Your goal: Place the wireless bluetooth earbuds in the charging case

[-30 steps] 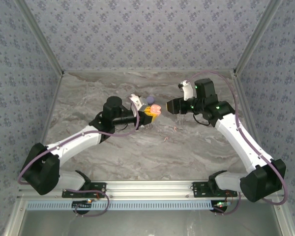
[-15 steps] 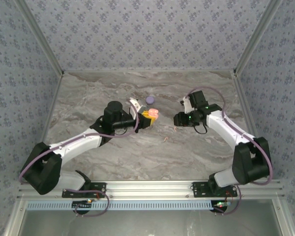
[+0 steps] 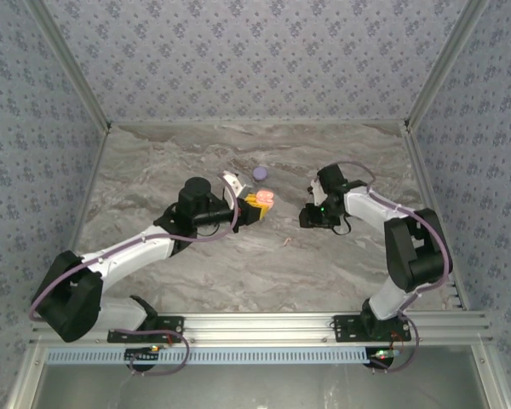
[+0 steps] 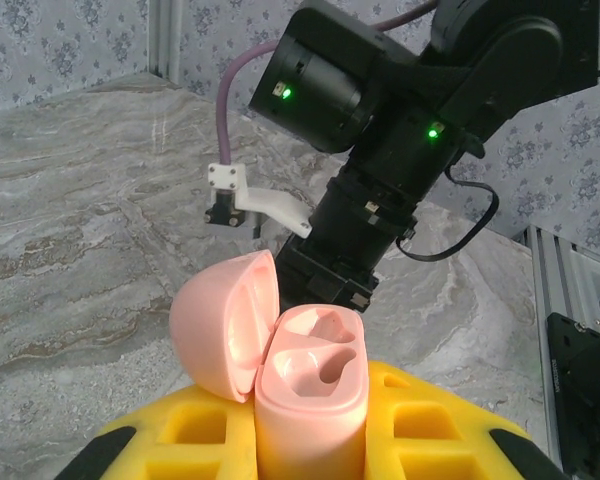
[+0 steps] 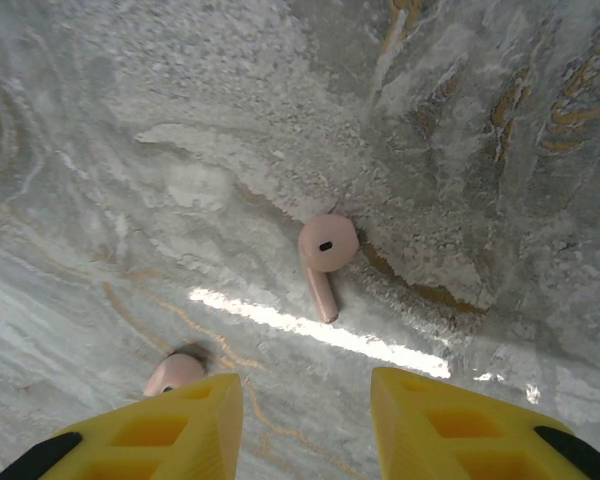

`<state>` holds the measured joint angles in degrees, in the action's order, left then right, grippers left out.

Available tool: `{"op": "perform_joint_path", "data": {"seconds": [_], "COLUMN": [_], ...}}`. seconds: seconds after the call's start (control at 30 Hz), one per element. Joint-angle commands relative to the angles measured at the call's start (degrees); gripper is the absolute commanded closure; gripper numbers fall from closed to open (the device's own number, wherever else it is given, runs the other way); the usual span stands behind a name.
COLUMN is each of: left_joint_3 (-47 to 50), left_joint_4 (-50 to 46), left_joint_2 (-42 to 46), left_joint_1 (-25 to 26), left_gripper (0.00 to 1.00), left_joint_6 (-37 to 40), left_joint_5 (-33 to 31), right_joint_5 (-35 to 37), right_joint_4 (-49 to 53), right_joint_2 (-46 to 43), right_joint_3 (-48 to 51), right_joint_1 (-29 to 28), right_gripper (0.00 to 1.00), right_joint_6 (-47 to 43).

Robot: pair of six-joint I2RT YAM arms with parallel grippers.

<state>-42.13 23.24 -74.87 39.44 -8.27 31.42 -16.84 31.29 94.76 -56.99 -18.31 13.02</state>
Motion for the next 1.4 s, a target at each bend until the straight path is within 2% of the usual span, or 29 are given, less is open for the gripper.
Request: {"op": "perform_joint_path", "data": {"seconds": [0.0,0.1,0.73,1.13,1.37], "left_joint_3": [0.2,0.3,0.4,0.3,0.2], "left_joint_4": [0.1,-0.1,-1.1,-1.3,-1.4], "left_joint_2": [1.7,1.8,2.5,2.4,2.5], "left_joint_1": [0.4,0.3,0.3,0.3,0.3], "left_gripper": [0.86,0.86,0.86,0.86,0.86], "left_joint_6": [-0.4,-0.4,0.7,0.9,0.9], "left_joint_5": [-0.3,-0.3,-1.1,-1.3,-1.3], "right_joint_5": [2.0,2.1,0.8,6.2,6.2], "right_joint_4": [0.7,1.3,2.2,5.5,5.0], "right_joint_2": [2.6,4.5,9.2,7.2,8.5], "right_joint_3": [-2.6,-3.8,-7.8,-9.3,-10.4], "right_joint_1": [-0.5,-0.7,-3.6,-3.8,-3.8], "right_gripper": [0.62,0.65,0.66,0.66,0.66], "right_joint_6": [-0.4,-0.3,0.0,1.8,6.2]}}
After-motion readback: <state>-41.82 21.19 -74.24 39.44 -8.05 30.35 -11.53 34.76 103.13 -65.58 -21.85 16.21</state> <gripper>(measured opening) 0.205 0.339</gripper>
